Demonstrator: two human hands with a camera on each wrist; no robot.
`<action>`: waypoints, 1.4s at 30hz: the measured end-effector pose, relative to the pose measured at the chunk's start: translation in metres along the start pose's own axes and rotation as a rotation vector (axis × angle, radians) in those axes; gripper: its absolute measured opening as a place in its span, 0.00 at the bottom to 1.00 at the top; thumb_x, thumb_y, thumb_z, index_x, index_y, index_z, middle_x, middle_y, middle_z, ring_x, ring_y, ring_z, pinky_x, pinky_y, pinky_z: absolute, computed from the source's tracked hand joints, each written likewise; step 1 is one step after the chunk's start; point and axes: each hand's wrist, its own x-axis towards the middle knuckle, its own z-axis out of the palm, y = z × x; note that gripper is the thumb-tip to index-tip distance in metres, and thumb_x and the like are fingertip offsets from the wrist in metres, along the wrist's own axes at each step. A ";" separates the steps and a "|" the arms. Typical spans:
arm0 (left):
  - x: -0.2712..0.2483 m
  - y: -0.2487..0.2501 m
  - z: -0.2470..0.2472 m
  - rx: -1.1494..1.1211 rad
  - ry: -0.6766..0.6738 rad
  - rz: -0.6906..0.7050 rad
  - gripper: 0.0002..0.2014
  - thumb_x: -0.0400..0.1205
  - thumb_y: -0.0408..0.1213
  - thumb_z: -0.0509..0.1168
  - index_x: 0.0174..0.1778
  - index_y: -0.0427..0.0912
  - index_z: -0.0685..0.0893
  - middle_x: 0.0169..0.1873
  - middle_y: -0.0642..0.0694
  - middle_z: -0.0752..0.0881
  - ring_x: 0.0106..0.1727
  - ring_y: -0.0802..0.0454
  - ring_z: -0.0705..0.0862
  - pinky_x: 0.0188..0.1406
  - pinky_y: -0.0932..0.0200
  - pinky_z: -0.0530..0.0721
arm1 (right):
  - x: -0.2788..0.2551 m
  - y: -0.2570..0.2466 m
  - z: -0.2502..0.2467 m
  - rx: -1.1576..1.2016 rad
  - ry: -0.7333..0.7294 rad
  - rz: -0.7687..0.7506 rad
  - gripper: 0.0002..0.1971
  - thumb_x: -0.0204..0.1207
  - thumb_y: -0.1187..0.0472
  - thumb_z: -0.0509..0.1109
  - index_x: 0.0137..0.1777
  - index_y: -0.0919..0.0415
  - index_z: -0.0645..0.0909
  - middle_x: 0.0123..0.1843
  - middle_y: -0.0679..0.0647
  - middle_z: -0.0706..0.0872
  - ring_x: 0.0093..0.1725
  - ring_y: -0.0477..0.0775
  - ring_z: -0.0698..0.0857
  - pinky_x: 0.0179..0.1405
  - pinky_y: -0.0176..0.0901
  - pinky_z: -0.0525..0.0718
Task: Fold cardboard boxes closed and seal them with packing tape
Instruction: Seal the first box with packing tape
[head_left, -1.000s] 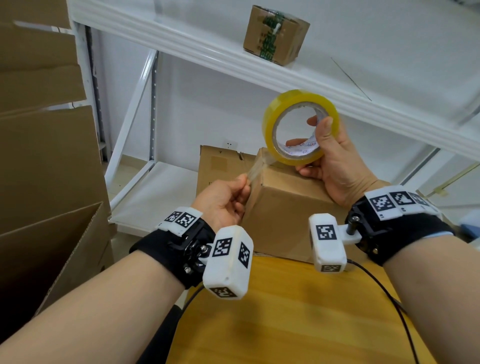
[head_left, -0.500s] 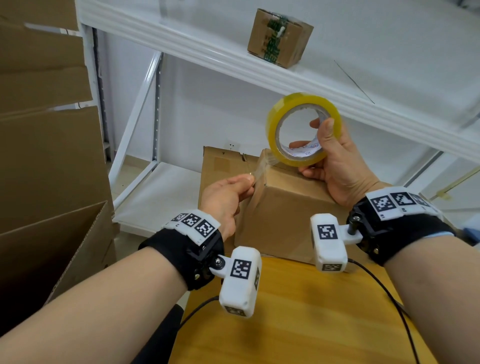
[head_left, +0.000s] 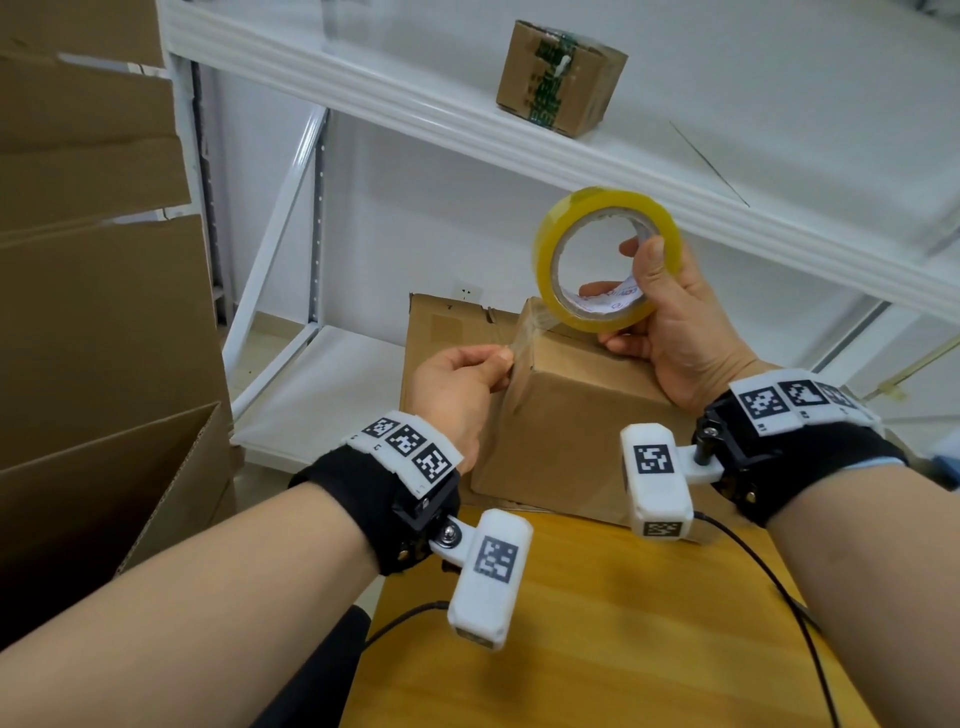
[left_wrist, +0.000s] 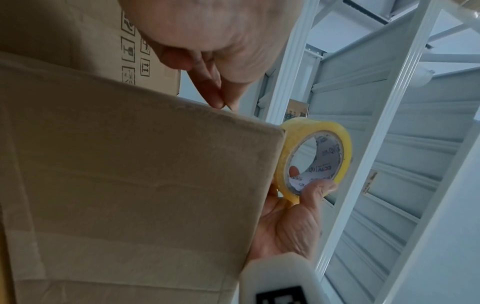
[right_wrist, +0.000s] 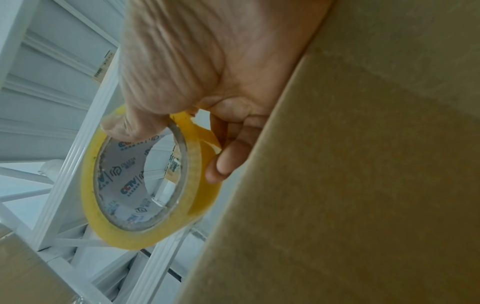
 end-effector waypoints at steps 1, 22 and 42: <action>-0.001 0.001 0.000 0.012 -0.002 0.001 0.06 0.78 0.35 0.75 0.49 0.45 0.89 0.42 0.48 0.92 0.40 0.57 0.88 0.19 0.77 0.77 | 0.000 0.000 0.000 0.001 0.001 0.000 0.35 0.59 0.27 0.68 0.61 0.47 0.74 0.47 0.59 0.92 0.36 0.55 0.88 0.25 0.37 0.85; -0.024 0.008 0.009 0.580 -0.538 0.346 0.43 0.81 0.69 0.54 0.87 0.58 0.42 0.86 0.61 0.47 0.85 0.63 0.46 0.85 0.48 0.50 | -0.003 -0.001 -0.002 0.024 0.012 0.006 0.32 0.64 0.30 0.66 0.62 0.49 0.73 0.44 0.56 0.93 0.34 0.50 0.89 0.26 0.36 0.84; 0.019 0.025 0.013 0.520 -0.712 0.305 0.46 0.68 0.53 0.77 0.81 0.66 0.62 0.83 0.54 0.63 0.84 0.51 0.61 0.82 0.38 0.60 | -0.008 -0.003 -0.004 0.082 0.011 -0.008 0.25 0.72 0.36 0.68 0.63 0.51 0.75 0.43 0.58 0.92 0.32 0.53 0.87 0.24 0.37 0.83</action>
